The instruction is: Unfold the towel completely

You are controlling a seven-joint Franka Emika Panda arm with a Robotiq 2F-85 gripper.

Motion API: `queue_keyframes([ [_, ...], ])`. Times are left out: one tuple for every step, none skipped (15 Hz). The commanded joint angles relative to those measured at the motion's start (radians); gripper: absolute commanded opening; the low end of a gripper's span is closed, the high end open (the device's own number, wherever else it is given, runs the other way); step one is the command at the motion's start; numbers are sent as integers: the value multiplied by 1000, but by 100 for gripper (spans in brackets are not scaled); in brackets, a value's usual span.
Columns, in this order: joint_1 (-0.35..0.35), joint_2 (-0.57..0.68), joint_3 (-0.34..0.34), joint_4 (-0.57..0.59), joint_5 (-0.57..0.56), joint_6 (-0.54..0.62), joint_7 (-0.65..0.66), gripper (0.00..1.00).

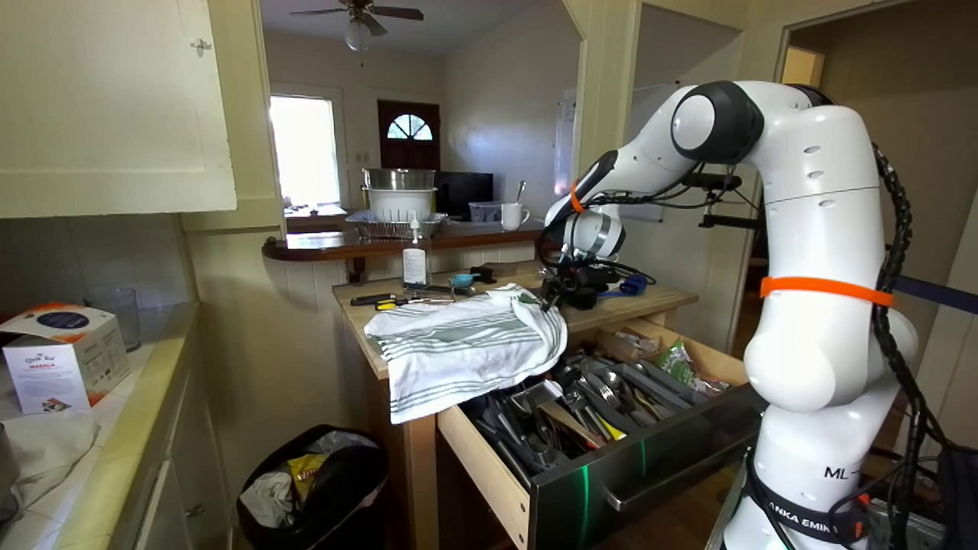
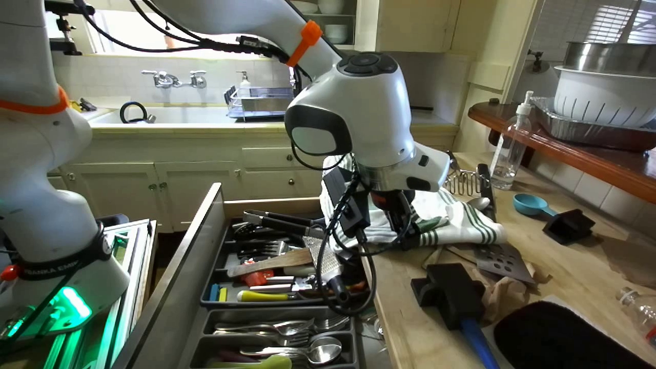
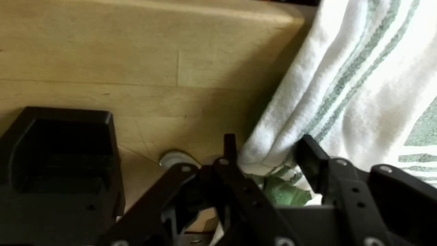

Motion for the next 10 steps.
queue_keyframes([
  [-34,-9,36,6,36,-22,-36,19],
  [-39,-15,43,4,47,-26,-42,12],
  [-38,-21,41,-1,43,-28,-35,4],
  [-36,-31,38,-9,35,-30,-26,1],
  [-32,-42,31,-18,20,-27,-13,0],
  [-24,-64,17,-39,-6,-22,17,0],
  [-12,-90,-4,-67,-45,-13,65,2],
  [-4,-119,-21,-97,-79,-5,104,2],
  [5,-160,-45,-147,-124,17,163,2],
  [7,-196,-64,-187,-161,17,218,2],
])
